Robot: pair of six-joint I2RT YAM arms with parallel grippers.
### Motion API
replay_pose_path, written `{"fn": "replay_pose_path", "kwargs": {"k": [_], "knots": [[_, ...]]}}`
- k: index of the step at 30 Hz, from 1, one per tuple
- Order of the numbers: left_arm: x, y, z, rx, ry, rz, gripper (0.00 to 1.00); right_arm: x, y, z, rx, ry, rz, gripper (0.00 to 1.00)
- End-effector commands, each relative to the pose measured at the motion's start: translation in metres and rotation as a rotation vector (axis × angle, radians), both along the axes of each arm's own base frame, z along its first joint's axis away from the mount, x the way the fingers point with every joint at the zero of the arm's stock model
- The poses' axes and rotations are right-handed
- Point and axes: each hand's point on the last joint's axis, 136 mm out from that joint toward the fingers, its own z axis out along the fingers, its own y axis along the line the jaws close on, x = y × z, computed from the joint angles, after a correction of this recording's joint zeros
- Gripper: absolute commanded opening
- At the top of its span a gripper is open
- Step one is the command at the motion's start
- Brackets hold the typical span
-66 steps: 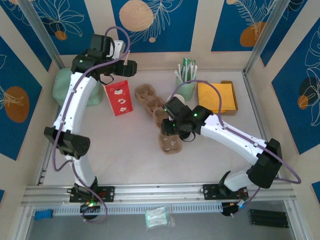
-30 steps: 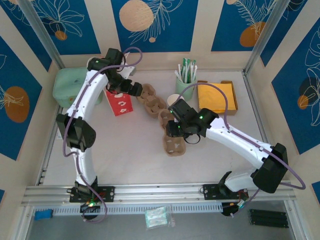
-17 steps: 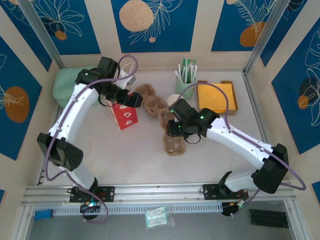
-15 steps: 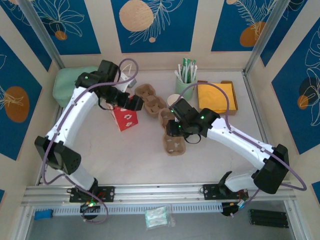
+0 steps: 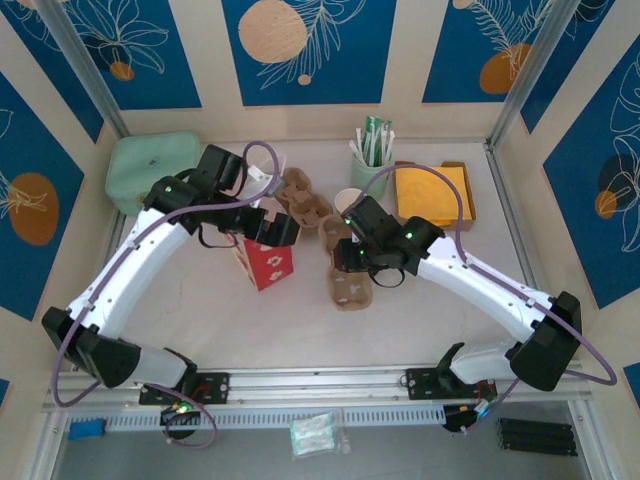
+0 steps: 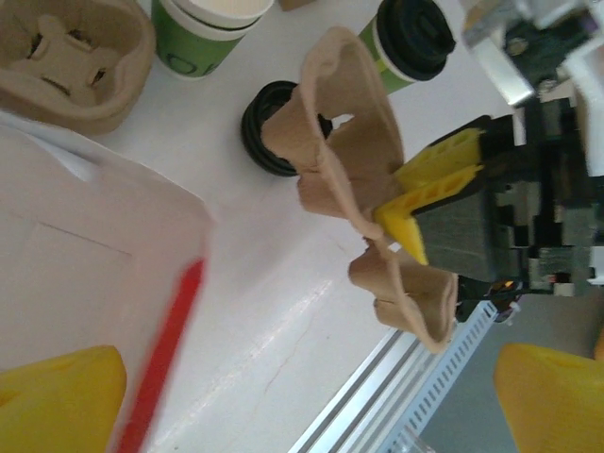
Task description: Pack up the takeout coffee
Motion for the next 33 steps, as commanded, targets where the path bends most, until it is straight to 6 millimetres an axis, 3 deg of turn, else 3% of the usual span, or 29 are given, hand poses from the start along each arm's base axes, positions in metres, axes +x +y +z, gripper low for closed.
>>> {"fn": "replay_pose_path", "kwargs": {"k": [1,6,12,21,25,33], "knots": [[-0.008,-0.009,0.005,-0.048,0.011,-0.014,0.99,-0.001,0.001,0.014,0.033,-0.008,-0.001,0.28],[-0.011,-0.016,0.020,-0.093,-0.008,-0.024,0.99,-0.002,-0.001,0.015,0.030,-0.009,-0.003,0.28],[-0.002,-0.008,0.039,-0.072,-0.082,0.030,0.99,-0.002,-0.004,0.020,0.031,-0.019,-0.005,0.28],[0.006,0.011,0.071,-0.061,-0.214,0.134,0.99,-0.001,-0.010,0.053,0.060,-0.075,0.009,0.28],[0.011,0.016,0.063,-0.014,-0.221,0.150,0.99,-0.001,-0.010,0.059,0.067,-0.083,0.013,0.28],[0.017,0.015,0.018,0.109,-0.139,0.109,0.99,-0.001,-0.012,0.057,0.069,-0.082,0.007,0.28]]}}
